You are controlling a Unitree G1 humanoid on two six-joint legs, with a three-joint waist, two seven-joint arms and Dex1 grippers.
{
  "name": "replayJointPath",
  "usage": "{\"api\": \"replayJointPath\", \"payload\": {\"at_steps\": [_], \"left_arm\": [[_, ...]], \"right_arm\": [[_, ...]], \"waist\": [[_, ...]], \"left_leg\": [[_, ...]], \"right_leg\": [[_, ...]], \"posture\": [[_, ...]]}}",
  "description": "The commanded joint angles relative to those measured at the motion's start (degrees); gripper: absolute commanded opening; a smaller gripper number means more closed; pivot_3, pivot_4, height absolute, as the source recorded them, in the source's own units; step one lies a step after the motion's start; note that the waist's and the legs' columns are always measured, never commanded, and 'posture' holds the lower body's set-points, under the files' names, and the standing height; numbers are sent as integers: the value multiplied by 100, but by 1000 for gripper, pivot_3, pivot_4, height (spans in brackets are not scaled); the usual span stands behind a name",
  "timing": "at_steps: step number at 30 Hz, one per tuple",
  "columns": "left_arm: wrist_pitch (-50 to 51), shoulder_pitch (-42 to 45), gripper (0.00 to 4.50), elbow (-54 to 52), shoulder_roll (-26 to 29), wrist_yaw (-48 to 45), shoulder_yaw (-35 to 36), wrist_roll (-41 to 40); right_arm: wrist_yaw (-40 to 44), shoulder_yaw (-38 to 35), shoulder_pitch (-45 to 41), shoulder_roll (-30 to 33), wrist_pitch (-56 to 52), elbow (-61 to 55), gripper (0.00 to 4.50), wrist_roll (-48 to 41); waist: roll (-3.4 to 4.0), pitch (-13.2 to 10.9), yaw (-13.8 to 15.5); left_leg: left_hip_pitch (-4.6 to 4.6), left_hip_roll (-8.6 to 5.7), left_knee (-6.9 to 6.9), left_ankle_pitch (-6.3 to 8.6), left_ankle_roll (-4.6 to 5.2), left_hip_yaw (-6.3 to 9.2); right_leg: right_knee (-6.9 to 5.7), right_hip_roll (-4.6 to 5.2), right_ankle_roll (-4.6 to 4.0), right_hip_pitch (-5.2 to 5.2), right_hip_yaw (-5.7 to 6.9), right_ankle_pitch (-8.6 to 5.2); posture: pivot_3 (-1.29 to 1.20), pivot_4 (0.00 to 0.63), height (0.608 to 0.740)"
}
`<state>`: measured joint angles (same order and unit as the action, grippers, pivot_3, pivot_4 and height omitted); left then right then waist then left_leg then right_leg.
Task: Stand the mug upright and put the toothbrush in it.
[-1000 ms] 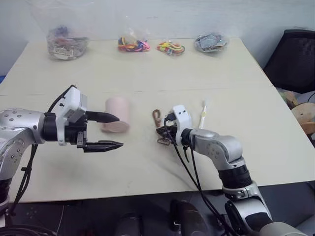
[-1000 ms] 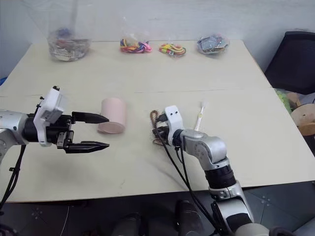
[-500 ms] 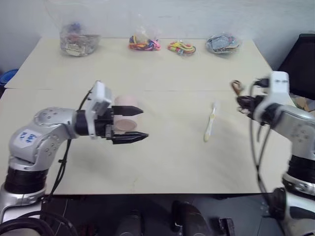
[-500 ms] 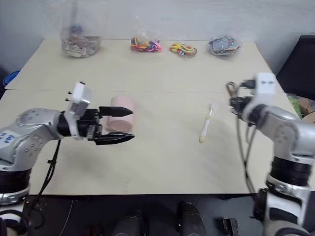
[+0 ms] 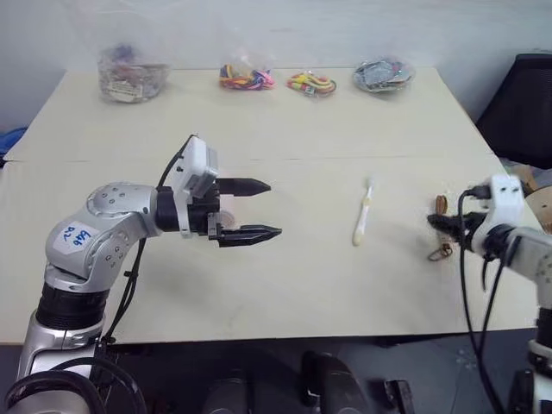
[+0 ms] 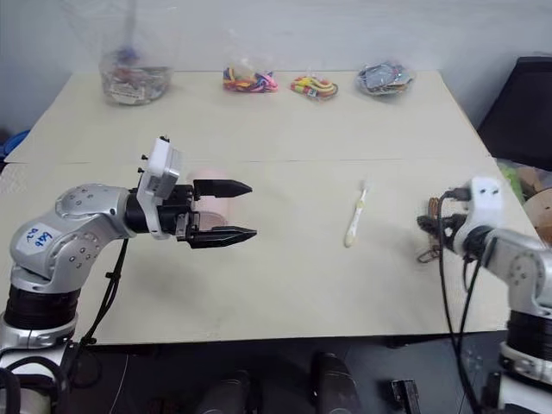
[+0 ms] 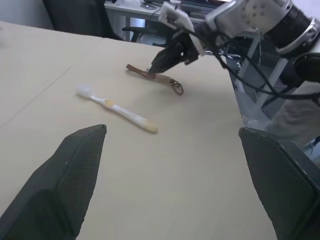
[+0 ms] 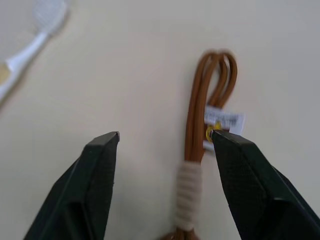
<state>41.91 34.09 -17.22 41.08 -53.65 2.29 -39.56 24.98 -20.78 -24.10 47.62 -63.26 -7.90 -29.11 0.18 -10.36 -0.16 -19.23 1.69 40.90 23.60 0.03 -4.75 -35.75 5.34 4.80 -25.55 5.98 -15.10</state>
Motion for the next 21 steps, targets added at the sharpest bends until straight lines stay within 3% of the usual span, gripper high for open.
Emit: {"api": "replayJointPath", "payload": {"at_steps": [1, 5, 10, 15, 21], "left_arm": [[139, -135, 4500, 62, 289, 424, 627, 86], [956, -162, 4500, 944, 685, 1904, 948, 975], [2587, 362, 4500, 1613, 222, 3178, 1447, 1015], [3301, 1000, 4500, 2375, -143, 3379, 1065, 1182], [3261, 1387, 4500, 3135, -347, 3168, 639, 1366]], "right_arm": [[1030, 305, -32, 625, 642, -740, 2882, -130], [2307, 313, -298, 847, 694, -1677, 2882, -1253], [2986, 598, -797, 770, 549, -2336, 2882, -2311], [3048, 987, -1240, 654, 703, -2073, 2882, -2353], [3091, 1204, -1319, 587, 858, -2027, 2882, -2351]], "waist": [[0, 0, 6], [-3, -1, 3], [-19, -9, 70], [-57, -1, 185], [-57, -1, 145]], "left_leg": [[0, 2, -2, 0, 0, 3], [2, 2, -1, 0, 0, 13], [-6, -3, 3, 1, 1, 66], [-36, -18, 26, 2, 7, 80], [-45, -25, 24, -1, 9, 60]], "right_leg": [[3, -2, 0, 0, 2, 0], [6, -4, 2, 7, 5, 1], [5, 3, 3, 6, 15, 2], [12, 12, 13, 10, 31, 8], [15, 14, 17, 8, 50, 10]], "posture": [[0, 150, 740], [0, 150, 740], [0, 150, 740], [0, 150, 740], [0, 150, 740]]}}
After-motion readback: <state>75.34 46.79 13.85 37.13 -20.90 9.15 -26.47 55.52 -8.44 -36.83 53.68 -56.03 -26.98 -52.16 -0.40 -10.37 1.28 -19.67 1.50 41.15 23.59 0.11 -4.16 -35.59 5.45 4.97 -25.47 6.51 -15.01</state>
